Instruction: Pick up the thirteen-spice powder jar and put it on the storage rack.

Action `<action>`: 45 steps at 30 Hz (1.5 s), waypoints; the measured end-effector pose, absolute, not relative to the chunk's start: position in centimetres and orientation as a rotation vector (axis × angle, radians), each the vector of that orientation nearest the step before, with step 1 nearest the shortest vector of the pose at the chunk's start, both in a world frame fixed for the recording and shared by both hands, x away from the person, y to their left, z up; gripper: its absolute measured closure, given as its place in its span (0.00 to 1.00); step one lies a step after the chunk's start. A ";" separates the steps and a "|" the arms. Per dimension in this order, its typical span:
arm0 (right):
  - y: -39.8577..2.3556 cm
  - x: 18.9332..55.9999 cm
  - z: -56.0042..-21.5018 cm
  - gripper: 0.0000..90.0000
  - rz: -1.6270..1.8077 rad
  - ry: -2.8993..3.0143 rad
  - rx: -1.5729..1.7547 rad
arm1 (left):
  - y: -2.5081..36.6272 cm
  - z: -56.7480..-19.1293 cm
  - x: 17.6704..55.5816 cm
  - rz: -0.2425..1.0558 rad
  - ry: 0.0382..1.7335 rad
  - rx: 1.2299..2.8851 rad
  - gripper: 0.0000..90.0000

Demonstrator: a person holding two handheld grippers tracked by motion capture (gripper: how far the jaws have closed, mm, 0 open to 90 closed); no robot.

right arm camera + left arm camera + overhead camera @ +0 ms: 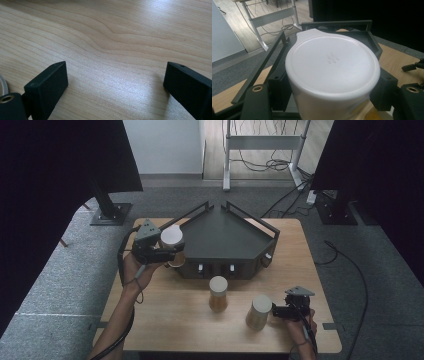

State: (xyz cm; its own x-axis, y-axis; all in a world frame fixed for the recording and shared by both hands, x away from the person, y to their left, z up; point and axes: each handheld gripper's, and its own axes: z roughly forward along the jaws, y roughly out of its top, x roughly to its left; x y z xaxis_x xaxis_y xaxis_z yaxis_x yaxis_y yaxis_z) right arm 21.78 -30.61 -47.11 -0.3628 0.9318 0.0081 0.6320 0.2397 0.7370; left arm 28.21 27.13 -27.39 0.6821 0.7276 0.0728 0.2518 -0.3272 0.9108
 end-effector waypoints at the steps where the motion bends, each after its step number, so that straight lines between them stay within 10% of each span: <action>1: -30.6 21.8 -47.1 0.05 0.923 2.082 1.430 | 27.1 -27.4 28.3 0.594 0.768 1.889 0.34; 45: -30.6 21.8 -47.1 0.05 0.924 2.084 1.429 | 24.3 -29.0 34.5 0.652 0.965 1.847 0.34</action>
State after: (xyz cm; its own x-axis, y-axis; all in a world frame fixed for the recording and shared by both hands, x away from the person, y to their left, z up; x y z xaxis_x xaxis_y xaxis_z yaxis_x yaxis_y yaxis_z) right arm 21.80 -30.63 -47.12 -0.3640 0.9313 0.0090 0.6318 0.2398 0.7371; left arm 34.51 24.32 -29.03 0.5518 0.8332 0.0359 0.3450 -0.2673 0.8998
